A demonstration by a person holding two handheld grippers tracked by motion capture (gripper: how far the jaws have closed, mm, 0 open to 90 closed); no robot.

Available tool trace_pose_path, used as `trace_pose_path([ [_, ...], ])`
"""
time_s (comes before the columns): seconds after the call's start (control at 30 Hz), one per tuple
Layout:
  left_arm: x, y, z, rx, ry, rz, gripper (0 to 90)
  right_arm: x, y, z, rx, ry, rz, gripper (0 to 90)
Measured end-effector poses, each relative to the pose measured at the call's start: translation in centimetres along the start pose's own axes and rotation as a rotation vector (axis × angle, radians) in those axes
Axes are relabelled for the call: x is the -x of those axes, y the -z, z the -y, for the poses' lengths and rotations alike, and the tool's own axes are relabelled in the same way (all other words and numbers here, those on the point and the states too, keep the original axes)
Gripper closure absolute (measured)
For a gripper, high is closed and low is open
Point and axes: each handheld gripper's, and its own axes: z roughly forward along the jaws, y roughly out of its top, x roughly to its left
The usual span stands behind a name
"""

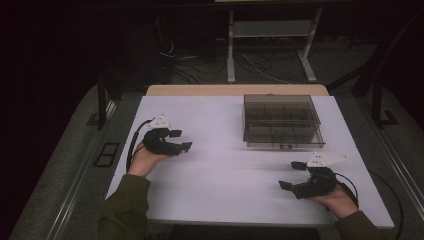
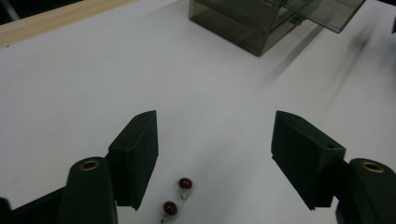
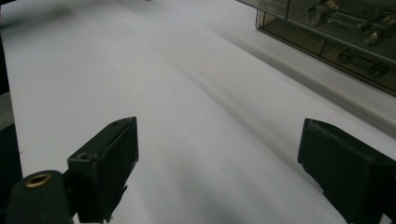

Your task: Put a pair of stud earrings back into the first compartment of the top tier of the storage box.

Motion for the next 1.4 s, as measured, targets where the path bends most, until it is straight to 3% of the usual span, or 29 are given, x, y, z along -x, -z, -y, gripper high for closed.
trace_pose_path([
  [0.23,-0.6,-0.2,0.4,-0.011,0.002,-0.012,47.4,-0.1,0.0,0.0,0.001,0.005,-0.005,11.8],
  [0.57,-1.5,-0.8,1.2,-0.078,-0.003,-0.035,63.4,-0.1,0.1,0.1,0.001,0.008,-0.002,11.7],
  [0.9,-1.7,-1.3,1.8,-0.15,-0.008,-0.047,69.5,-0.1,0.1,0.1,0.003,0.0,0.001,11.8],
  [1.4,-1.8,-1.9,2.4,-0.212,-0.019,-0.038,72.7,-0.1,0.1,0.1,0.002,0.001,0.002,11.7],
])
